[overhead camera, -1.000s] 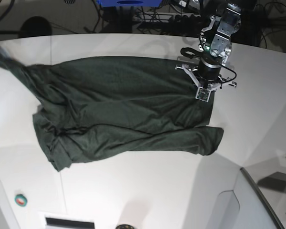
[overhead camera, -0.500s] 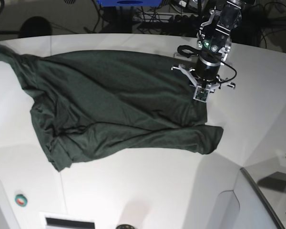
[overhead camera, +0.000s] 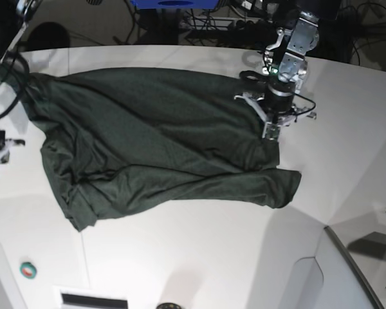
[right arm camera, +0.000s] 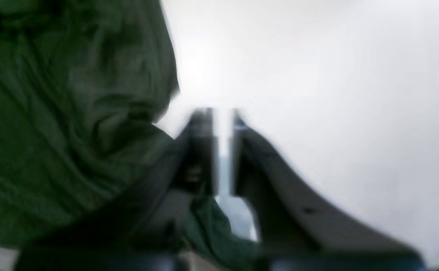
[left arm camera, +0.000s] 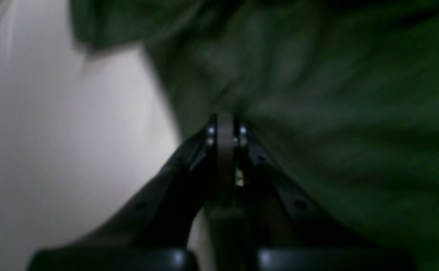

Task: Layout the t-shirt on the table in an organized manner, then fold the t-shirt properly
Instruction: 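Pull the shirt edges apart with both grippers to flatten it, then grasp the shirt hem with the right gripper and drag it along the table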

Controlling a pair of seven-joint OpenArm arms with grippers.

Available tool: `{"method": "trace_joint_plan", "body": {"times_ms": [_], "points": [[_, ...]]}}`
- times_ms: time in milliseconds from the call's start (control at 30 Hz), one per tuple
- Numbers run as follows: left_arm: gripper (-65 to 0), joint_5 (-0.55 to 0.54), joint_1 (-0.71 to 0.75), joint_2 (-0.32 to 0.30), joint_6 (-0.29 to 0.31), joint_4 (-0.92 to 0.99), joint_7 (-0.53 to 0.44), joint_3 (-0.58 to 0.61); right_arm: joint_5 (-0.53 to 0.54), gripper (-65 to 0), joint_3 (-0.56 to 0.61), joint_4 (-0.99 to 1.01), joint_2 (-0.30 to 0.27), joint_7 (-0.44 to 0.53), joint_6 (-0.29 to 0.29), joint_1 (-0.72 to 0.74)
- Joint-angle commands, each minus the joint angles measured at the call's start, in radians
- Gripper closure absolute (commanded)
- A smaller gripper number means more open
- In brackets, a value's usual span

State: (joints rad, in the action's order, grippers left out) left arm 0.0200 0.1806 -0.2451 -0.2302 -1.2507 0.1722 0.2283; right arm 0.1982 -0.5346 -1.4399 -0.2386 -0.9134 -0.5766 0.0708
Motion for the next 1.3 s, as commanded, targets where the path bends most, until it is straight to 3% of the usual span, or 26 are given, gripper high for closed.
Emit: {"method": "trace_joint_plan", "body": {"times_ms": [0, 33, 133, 267, 400, 500, 600, 800, 933, 1067, 1100, 1200, 1267], "points": [[0.0, 0.004, 0.013, -0.027, -0.036, -0.014, -0.018, -0.004, 0.010, 0.0, 0.023, 0.038, -0.025, 0.020, 0.002, 0.053], [0.0, 0.004, 0.027, -0.044, -0.057, -0.017, -0.018, -0.004, 0.010, -2.1, 0.047, 0.101, -0.035, 0.020, 0.002, 0.087], [0.0, 0.002, 0.058, -0.084, -0.071, -0.022, -0.018, -0.004, 0.010, 0.0, 0.123, 0.229, -0.038, 0.040, 0.002, 0.159], [0.0, -0.004, 0.090, -0.129, -0.071, -0.022, -0.018, -0.014, 0.010, -0.2, 0.242, 0.259, -0.011, 0.078, 0.002, 0.157], [0.0, 0.002, 0.112, -0.116, -0.068, -0.024, -0.020, -0.135, 0.010, -0.2, 0.305, 0.285, 0.026, 0.084, 0.002, 0.159], [0.0, 0.004, 0.110, -0.115, -0.068, -0.047, -0.020, -0.178, 0.010, -0.2, 0.304, 0.365, 0.032, 0.141, 0.004, 0.179], [0.0, 0.004, 0.109, -0.116, -0.067, -0.068, -0.020, -0.186, 0.008, -0.2, 0.298, 0.485, -0.002, 0.210, 0.014, 0.194], [0.0, 0.004, 0.109, -0.113, -0.067, -0.068, -0.020, -0.186, 0.010, -0.2, 0.295, 0.643, -0.094, 0.342, 0.132, 0.191], [0.0, 0.004, 0.106, -0.110, -0.067, -0.074, -0.020, -0.182, 0.014, -0.2, 0.284, 0.595, -0.112, 0.374, 0.142, 0.145], [0.0, 0.004, 0.075, -0.072, -0.067, -0.103, -0.012, -0.177, 0.010, -0.2, 0.207, 0.472, -0.083, 0.370, 0.146, 0.090], [0.0, 0.004, 0.064, -0.056, -0.067, -0.108, 0.014, -0.177, 0.010, -0.2, 0.189, 0.453, -0.075, 0.368, 0.158, 0.080], [0.0, 0.004, 0.010, -0.012, -0.067, -0.114, 0.109, -0.177, 0.010, -0.2, 0.155, 0.377, -0.067, 0.368, 0.269, 0.044], [0.0, 0.004, -0.016, 0.016, -0.067, -0.116, 0.131, -0.175, 0.011, -0.2, 0.156, 0.294, -0.066, 0.368, 0.280, 0.014]]}}
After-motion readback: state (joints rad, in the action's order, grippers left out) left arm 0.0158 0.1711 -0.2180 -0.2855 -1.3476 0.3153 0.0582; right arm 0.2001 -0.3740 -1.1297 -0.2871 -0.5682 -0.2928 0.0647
